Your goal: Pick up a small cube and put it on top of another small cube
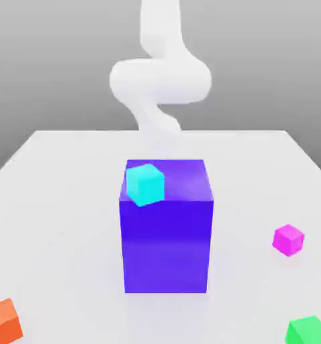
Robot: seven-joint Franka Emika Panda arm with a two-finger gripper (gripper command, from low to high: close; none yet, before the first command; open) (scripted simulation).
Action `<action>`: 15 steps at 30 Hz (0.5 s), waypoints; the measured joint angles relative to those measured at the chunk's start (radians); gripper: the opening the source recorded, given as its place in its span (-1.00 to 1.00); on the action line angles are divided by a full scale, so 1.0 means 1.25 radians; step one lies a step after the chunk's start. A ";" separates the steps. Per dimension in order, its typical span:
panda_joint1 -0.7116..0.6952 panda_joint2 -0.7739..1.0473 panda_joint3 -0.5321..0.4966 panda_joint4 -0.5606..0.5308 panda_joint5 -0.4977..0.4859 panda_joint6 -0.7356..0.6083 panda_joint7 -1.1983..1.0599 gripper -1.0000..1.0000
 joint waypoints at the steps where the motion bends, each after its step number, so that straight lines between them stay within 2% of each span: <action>1: 0.025 0.026 0.001 -0.014 0.005 0.017 -0.041 0.00; 15: 0.341 0.365 0.041 -0.198 0.049 0.227 -0.556 0.00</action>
